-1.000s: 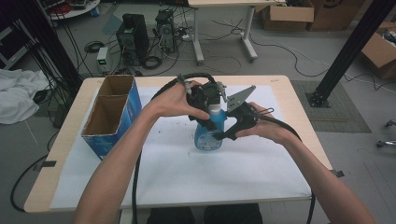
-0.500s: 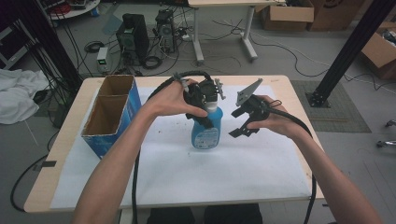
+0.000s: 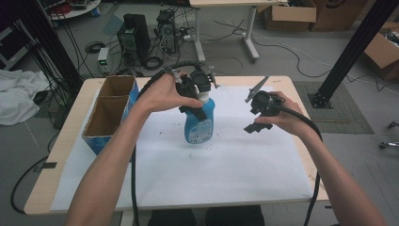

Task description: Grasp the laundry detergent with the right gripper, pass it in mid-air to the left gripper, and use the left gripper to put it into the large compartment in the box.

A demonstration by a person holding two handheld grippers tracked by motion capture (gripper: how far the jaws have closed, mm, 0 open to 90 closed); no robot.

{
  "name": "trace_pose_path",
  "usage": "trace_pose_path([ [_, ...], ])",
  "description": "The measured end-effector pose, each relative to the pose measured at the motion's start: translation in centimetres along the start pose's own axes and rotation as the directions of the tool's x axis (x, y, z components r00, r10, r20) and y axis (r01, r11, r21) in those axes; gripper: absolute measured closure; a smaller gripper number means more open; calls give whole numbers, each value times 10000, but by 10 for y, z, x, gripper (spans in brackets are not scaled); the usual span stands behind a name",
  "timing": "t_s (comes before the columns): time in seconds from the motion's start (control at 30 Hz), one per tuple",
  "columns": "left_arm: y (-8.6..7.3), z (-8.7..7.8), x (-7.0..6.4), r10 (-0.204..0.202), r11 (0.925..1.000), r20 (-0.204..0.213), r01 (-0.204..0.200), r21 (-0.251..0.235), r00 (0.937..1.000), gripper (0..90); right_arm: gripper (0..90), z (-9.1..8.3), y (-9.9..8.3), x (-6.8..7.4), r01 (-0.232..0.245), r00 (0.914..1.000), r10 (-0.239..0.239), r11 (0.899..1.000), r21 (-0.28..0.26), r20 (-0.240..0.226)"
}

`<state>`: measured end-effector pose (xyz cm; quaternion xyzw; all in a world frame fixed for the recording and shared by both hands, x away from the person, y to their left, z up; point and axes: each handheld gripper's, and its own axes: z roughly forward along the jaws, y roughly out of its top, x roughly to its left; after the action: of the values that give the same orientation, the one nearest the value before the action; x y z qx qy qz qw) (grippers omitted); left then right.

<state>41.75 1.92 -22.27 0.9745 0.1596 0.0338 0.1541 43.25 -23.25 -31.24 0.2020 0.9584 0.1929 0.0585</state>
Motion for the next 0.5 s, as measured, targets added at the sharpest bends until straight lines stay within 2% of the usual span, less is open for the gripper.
trace_pose_path([
  [0.07,-3,-7,3,-412,9991,-125,412,62,9991,381,162,0,-1,-1,-99,9999,98,9998,152,39],
  [0.13,-7,-15,7,-932,9954,-222,937,204,9954,382,162,0,-3,-3,-228,9994,220,9992,340,253],
  [0.17,-9,-18,10,-1188,9928,-290,1192,144,9925,382,162,0,-4,-4,-272,9991,258,9988,405,343],
  [0.27,-15,-28,16,-2011,9790,-431,2022,241,9786,382,164,-2,-7,-6,-533,9974,506,9971,538,506],
  [0.33,-20,-37,22,-2652,9632,-554,2671,295,9626,382,164,-3,-8,-7,-626,9968,597,9966,535,535],
  [0.4,-24,-45,25,-3135,9488,-693,3154,191,9471,383,166,-4,-8,-7,-623,9967,591,9964,573,558],
  [0.5,-29,-56,29,-3648,9293,-957,3685,233,9261,383,167,-4,-9,-8,-665,9961,624,9956,659,618],
])
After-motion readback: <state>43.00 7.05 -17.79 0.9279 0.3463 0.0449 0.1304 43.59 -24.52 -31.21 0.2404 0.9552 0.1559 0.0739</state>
